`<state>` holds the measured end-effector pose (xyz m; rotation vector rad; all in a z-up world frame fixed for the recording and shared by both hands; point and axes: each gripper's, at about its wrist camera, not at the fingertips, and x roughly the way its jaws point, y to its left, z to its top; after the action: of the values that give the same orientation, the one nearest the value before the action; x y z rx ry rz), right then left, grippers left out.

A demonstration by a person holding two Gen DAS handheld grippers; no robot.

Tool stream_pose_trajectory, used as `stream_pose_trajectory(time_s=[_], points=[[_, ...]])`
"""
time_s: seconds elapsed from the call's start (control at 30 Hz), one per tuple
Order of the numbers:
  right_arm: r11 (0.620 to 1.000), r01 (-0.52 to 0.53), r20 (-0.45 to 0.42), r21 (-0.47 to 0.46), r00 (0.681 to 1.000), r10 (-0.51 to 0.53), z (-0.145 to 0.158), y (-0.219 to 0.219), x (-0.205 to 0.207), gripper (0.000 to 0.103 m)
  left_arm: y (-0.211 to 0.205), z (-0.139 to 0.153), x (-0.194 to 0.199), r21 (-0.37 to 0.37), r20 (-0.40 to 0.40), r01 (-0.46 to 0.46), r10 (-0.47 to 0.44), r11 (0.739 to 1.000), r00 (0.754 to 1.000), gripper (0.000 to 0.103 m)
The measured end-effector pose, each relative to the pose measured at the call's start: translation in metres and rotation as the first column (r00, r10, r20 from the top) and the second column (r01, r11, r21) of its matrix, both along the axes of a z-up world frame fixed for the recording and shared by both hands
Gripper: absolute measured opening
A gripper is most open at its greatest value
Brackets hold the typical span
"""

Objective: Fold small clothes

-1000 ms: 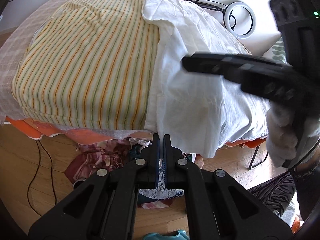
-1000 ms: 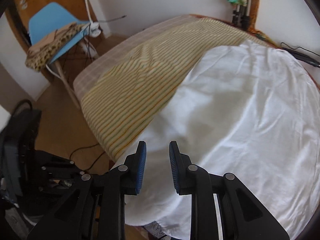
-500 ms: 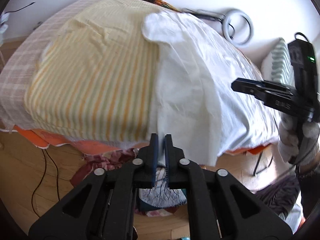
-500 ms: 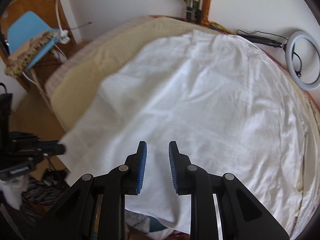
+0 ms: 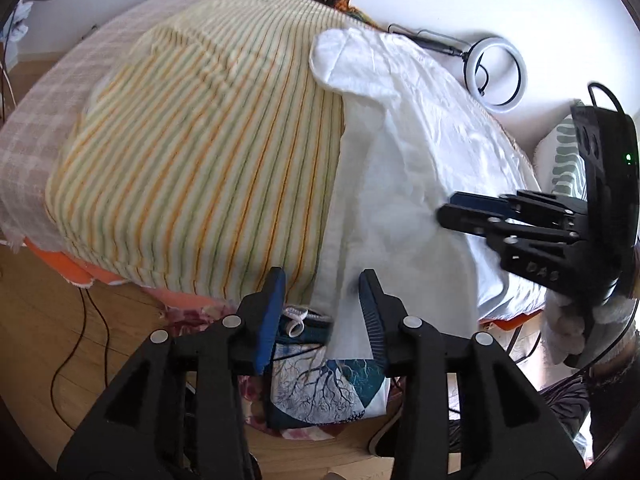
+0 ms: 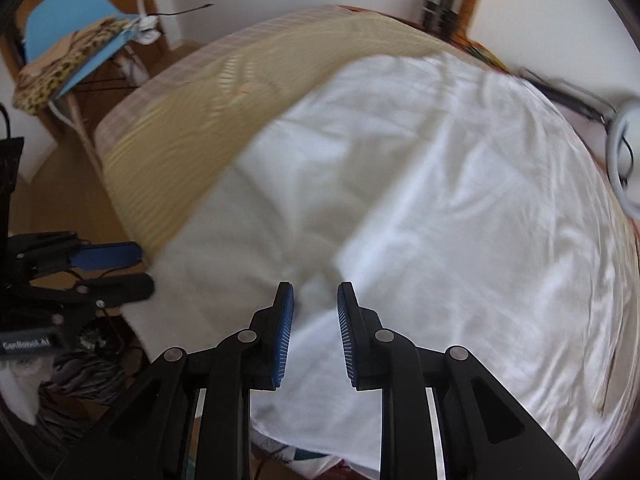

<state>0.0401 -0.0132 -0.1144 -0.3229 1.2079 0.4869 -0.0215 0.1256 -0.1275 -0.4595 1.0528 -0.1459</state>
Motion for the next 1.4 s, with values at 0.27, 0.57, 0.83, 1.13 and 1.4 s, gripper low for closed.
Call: stream_pose_trajectory(time_s=[0.27, 0.57, 0.83, 1.13, 1.4], points=[[0.988, 0.038, -0.022, 0.147, 0.999, -0.035, 0.040, -0.022, 0.014, 0.025, -0.013, -0.010, 0.003, -0.055, -0.027, 0.033, -0.035, 0.998, 0.999, 0.008], [0.980, 0.082, -0.053, 0.179, 0.996, -0.074, 0.066, 0.016, 0.086, 0.050, -0.031, 0.025, -0.011, 0.022, 0.112, 0.085, -0.087, 0.996, 0.990, 0.004], [0.989, 0.148, -0.072, 0.016, 0.987, -0.146, 0.012, 0.087, 0.147, 0.050, -0.036, 0.027, -0.011, 0.006, 0.110, 0.098, -0.098, 0.995, 0.989, 0.003], [0.980, 0.176, -0.070, -0.090, 0.981, -0.182, -0.025, 0.091, 0.172, 0.013, -0.049, 0.040, -0.012, 0.034, 0.142, 0.150, -0.153, 0.988, 0.978, 0.003], [0.950, 0.244, -0.102, 0.195, 0.968, -0.228, 0.001, 0.031, 0.169, 0.001, -0.081, 0.048, -0.016, 0.142, 0.173, 0.185, -0.208, 0.972, 0.963, 0.003]])
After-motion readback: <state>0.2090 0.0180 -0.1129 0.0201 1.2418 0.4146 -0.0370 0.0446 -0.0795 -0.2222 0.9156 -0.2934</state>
